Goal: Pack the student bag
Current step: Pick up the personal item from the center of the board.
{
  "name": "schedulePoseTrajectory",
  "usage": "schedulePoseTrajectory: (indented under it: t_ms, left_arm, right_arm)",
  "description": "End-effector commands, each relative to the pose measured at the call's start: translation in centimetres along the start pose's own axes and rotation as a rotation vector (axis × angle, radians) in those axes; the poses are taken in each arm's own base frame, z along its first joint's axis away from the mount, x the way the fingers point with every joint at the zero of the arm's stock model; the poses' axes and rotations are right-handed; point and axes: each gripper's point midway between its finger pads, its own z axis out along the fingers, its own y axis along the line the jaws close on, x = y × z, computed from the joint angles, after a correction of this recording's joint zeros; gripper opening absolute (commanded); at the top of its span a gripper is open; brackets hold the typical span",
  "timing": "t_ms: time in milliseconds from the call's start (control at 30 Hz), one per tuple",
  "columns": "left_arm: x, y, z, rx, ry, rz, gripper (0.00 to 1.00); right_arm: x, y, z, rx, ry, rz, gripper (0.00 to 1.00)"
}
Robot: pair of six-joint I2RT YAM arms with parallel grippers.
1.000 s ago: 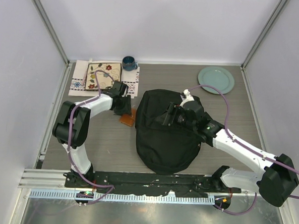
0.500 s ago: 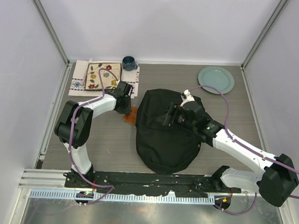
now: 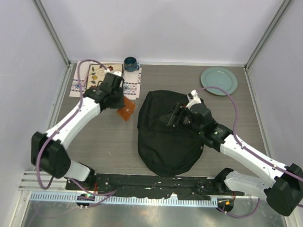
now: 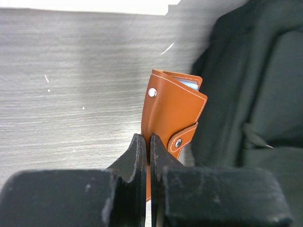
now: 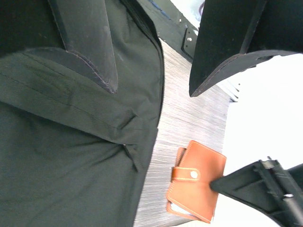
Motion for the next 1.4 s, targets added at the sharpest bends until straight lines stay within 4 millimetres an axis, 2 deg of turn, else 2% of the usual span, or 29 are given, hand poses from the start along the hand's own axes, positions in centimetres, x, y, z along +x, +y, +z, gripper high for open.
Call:
schedulePoseTrajectory:
  t_ms: [0, 33, 100, 133, 200, 233, 433, 767, 967, 1200, 1267, 1367]
  left_arm:
    - [-2.5, -1.9, -5.9, 0.136, -0.1, -0.056, 0.0]
    - [-2.9, -2.6, -6.5, 0.179, -0.117, -0.084, 0.0]
    - [-2.8, -4.1, -8.1, 0.284, -0.136, -0.118, 0.0]
    - [-3.7, -5.0, -8.7, 0.337, -0.176, -0.137, 0.0]
    - [-3.2, -6.7, -9.9, 0.457, -0.177, -0.19, 0.0]
    - [-3.8, -7.6, -10.4, 0.507, -0.208, -0.204, 0.0]
    - [-3.3, -10.8, -11.0, 0.641, -0.177, -0.226, 0.0]
    - [-3.2, -13.8, -12.5, 0.793, -0.153, -0.23, 0.0]
    - [-2.5, -14.2, -13.0, 0.83, -0.131, -0.209, 0.0]
    - [-1.0, -15.0, -13.0, 0.874, -0.081, -0.18, 0.0]
    - [-0.7, -15.2, -13.0, 0.88, -0.075, -0.172, 0.0]
    - [-0.6, -15.5, -13.0, 0.885, -0.073, -0.168, 0.0]
  right_arm:
    - [-1.1, 3.3, -0.9, -0.147, -0.04, 0.037, 0.67]
    - [-1.2, 4.3, -1.0, -0.196, -0.044, 0.043, 0.67]
    - [-0.8, 4.5, -1.0, -0.223, -0.033, 0.076, 0.67]
    - [-0.8, 4.7, -1.0, -0.237, -0.03, 0.091, 0.67]
    - [-0.6, 5.6, -1.1, -0.297, -0.031, 0.126, 0.68]
    - [-1.0, 6.3, -1.2, -0.336, -0.047, 0.136, 0.68]
    - [-0.9, 7.5, -1.3, -0.399, -0.055, 0.162, 0.68]
    - [-1.5, 7.4, -0.8, -0.389, -0.092, 0.169, 0.68]
    - [-2.3, 6.9, -0.7, -0.357, -0.136, 0.148, 0.68]
    - [-3.2, 7.6, -1.0, -0.38, -0.174, 0.129, 0.68]
    - [-3.1, 7.7, -0.9, -0.383, -0.169, 0.128, 0.68]
    - [-3.3, 8.1, -1.0, -0.4, -0.174, 0.13, 0.58]
